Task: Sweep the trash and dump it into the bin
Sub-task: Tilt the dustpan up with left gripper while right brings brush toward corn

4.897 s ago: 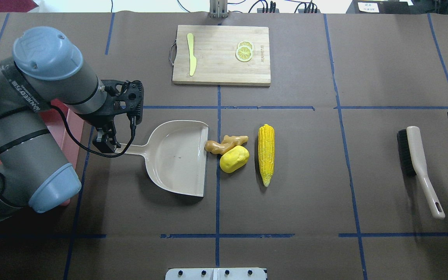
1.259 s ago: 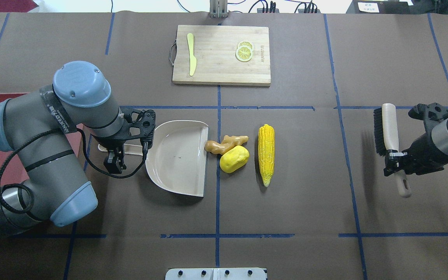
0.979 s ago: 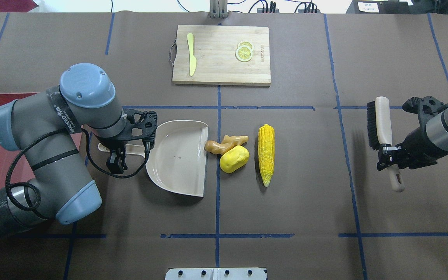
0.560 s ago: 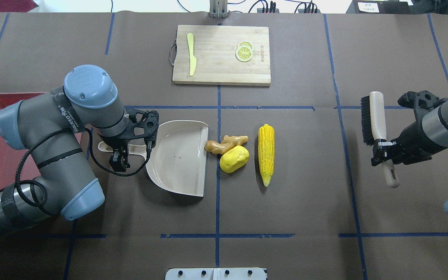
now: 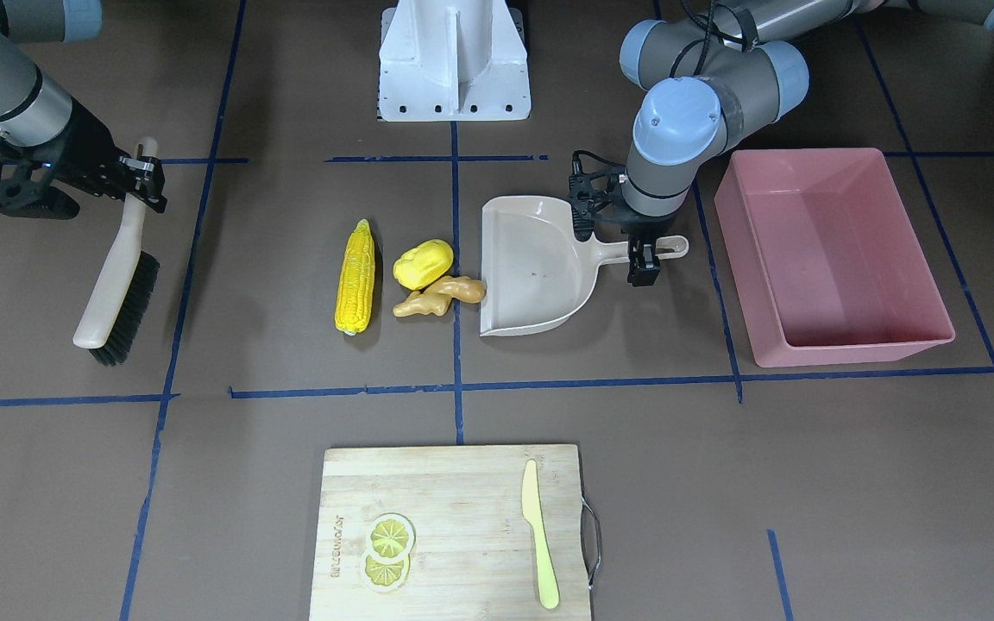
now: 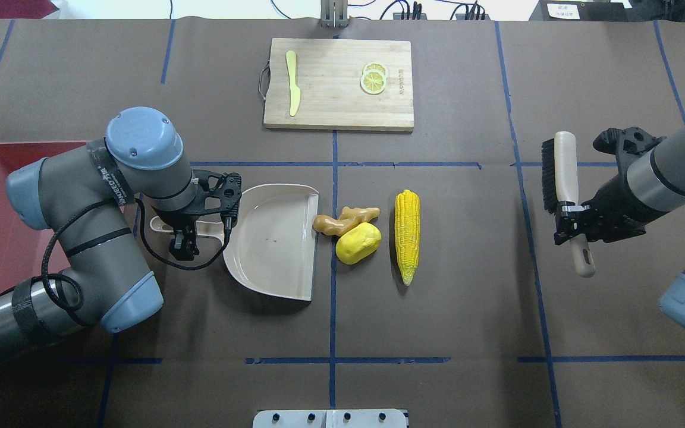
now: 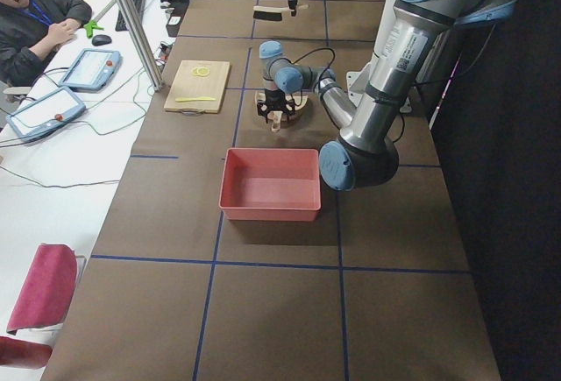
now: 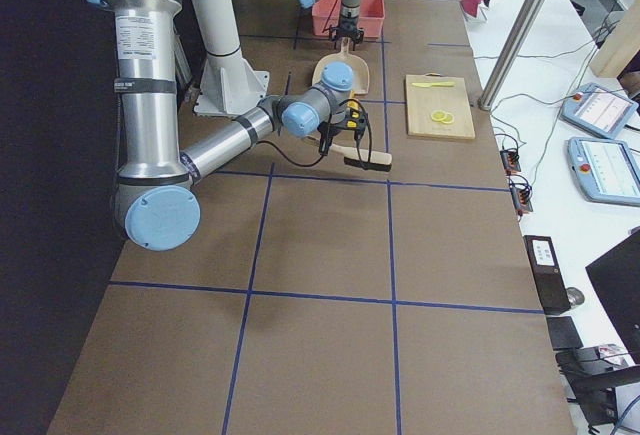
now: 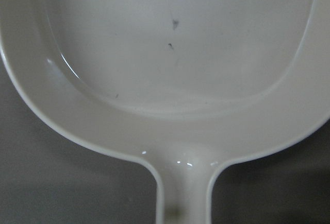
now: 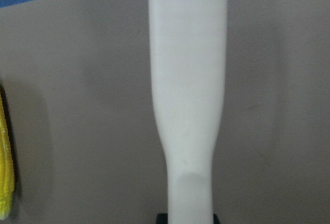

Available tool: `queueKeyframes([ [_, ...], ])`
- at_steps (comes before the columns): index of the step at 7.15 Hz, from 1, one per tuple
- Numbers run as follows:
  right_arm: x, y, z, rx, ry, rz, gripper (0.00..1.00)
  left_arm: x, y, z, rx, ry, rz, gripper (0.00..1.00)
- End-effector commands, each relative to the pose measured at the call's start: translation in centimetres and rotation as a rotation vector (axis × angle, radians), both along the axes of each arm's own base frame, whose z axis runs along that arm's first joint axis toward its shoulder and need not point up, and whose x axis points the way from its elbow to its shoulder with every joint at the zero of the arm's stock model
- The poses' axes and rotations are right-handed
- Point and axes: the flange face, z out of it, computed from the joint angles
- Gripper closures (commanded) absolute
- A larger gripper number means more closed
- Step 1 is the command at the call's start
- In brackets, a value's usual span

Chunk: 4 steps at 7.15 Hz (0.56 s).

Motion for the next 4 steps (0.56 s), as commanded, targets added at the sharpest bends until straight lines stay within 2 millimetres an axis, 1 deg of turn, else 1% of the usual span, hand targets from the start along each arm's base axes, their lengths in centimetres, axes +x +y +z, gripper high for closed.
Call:
queueKeyframes([
  [1,-0.8,-0.8,-1.7,-0.012,0.015,0.0,1.0,0.3,-0.2,0.8,-0.008,-0.016,-0.001,0.7],
  [2,-2.1,-0.2,-1.9,-0.008,0.017,-0.025,1.0,0.2,-0.3,0.5,-0.008,-0.014,-0.005,0.91],
  [3,-4.0,1.1,-1.6,-0.002,0.033,-0.062,1.0,0.0,-0.5,-0.1,0.014,-0.016,-0.022,0.99],
  [4,-5.4,2.0,-1.8,0.003,0.04,-0.081,1.0,-0.4,-0.6,-0.7,0.043,-0.017,-0.04,1.0],
])
